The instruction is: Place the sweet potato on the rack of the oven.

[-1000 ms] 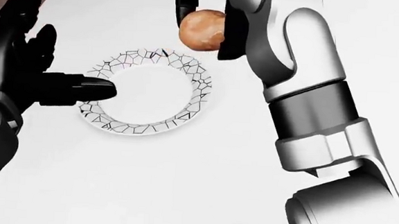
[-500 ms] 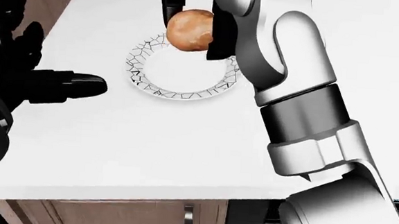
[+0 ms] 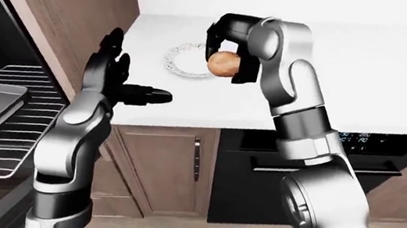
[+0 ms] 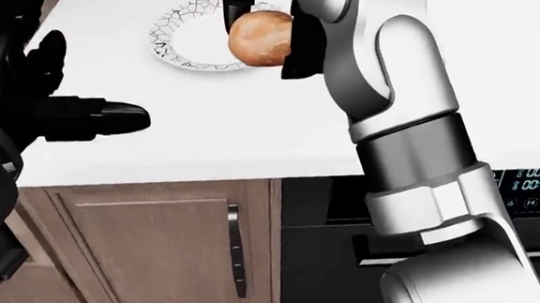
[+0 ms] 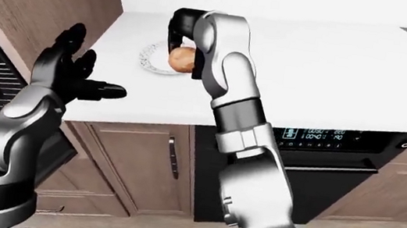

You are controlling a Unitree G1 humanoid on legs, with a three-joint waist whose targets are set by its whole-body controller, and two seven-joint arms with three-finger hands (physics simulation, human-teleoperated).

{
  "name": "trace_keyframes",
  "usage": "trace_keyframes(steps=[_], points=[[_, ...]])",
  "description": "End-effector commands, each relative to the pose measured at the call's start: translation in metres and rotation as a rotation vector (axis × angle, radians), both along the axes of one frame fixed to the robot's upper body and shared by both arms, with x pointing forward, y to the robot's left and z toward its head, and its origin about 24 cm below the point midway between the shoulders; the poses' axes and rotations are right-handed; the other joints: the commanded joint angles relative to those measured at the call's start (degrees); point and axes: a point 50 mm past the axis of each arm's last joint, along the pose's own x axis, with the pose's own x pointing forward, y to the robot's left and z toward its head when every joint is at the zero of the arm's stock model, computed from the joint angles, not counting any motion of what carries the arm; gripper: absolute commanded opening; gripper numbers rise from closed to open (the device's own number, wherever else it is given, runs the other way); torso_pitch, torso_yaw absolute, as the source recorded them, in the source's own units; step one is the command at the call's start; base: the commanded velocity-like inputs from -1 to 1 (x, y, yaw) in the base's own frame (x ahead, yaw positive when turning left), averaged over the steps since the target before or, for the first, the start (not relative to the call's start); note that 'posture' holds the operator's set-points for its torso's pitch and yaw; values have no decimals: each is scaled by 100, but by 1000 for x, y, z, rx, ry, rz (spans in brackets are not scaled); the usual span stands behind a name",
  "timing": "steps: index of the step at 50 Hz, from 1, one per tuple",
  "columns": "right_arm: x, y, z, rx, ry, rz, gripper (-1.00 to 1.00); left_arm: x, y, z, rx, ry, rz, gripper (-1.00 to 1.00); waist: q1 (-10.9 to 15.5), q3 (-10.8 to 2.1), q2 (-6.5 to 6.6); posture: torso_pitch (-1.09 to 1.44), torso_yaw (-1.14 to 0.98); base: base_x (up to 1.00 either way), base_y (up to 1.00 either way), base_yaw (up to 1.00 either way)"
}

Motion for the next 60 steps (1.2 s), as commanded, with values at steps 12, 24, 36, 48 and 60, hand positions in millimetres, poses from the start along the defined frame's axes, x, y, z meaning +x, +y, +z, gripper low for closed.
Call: trace_keyframes(steps=[12, 24, 36, 48, 60], points=[[-6, 3, 22, 18, -96, 14, -100, -4, 1, 20, 8, -89, 9, 100, 203, -269, -458, 0, 0, 0, 0, 71], [-6, 2, 18, 10, -98, 10, -100, -4, 2, 20, 8, -90, 10, 100, 269, -259, -71, 0, 0, 0, 0, 100], [-5, 1, 19, -1, -100, 9, -100, -3, 1, 20, 7, -90, 10, 100, 337, -251, -172, 0, 0, 0, 0, 100], [-5, 1, 17, 0, -100, 12, -100, -3, 2, 19, 8, -89, 9, 100, 331, -311, -518, 0, 0, 0, 0, 100], [-4, 0, 18, 1, -102, 10, -100, -3, 2, 20, 8, -91, 9, 100, 366, -370, 203, 0, 0, 0, 0, 100]])
